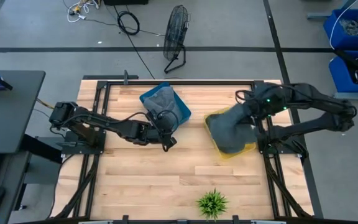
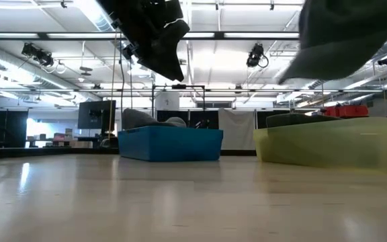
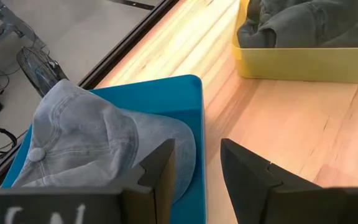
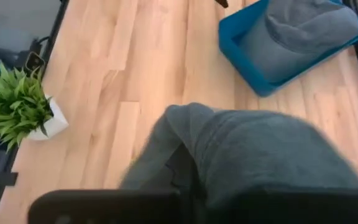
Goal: Pick & Place hat
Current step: Put the black cap into the yellow bin
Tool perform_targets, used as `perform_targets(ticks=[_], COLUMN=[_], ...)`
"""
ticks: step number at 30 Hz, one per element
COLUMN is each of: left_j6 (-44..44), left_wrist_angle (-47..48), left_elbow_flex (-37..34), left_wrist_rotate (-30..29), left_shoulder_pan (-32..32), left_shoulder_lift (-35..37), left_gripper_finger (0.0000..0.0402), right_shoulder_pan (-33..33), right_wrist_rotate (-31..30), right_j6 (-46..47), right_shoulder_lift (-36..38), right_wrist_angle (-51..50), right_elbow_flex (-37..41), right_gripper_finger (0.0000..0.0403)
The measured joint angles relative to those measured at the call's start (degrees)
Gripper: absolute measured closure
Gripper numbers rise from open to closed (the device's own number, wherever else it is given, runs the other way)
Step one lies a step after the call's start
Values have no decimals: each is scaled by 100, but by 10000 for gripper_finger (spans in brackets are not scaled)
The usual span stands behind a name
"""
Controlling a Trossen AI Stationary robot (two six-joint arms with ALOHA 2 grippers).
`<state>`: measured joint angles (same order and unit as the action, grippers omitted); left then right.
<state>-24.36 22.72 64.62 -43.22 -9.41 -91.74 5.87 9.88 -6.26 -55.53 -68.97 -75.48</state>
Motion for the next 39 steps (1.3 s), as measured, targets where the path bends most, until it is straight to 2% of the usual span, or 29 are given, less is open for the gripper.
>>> perform_targets(ticks=[5, 9, 11, 16, 25, 27, 32, 35, 39], left_j6=[-1, -2, 2, 4, -39, -48, -48, -44, -42], left_wrist_angle=[-1, 0, 0, 0, -9, -9, 2, 11, 89], left_elbow_flex=[0, 0, 0, 0, 0, 0, 0, 1, 2], left_wrist_rotate=[0, 2, 2, 2, 9, 9, 7, 4, 4], left_shoulder_pan=[-2, 0, 0, 0, 165, 240, 368, 389, 389], left_shoulder_lift=[0, 0, 0, 0, 0, 0, 0, 0, 0], left_gripper_finger=[270, 269, 269, 269, 268, 269, 268, 268, 268], right_shoulder_pan=[5, 4, 0, 8, 7, 14, 48, -15, -34], right_wrist_rotate=[158, 1018, 1222, 274, -1799, -1742, -902, -1131, -2029], right_j6=[-154, -635, -781, -1190, -3083, -3509, -4342, -4702, -5158], right_shoulder_lift=[75, 47, 51, 49, -167, -303, -820, -1077, -1203], right_wrist_angle=[-196, -339, -343, -538, 145, 359, 334, 277, -44], right_elbow_flex=[254, 659, 930, 1425, 1523, 1523, 1589, 1799, 1888], right_gripper_finger=[387, 388, 388, 388, 377, 381, 388, 388, 385])
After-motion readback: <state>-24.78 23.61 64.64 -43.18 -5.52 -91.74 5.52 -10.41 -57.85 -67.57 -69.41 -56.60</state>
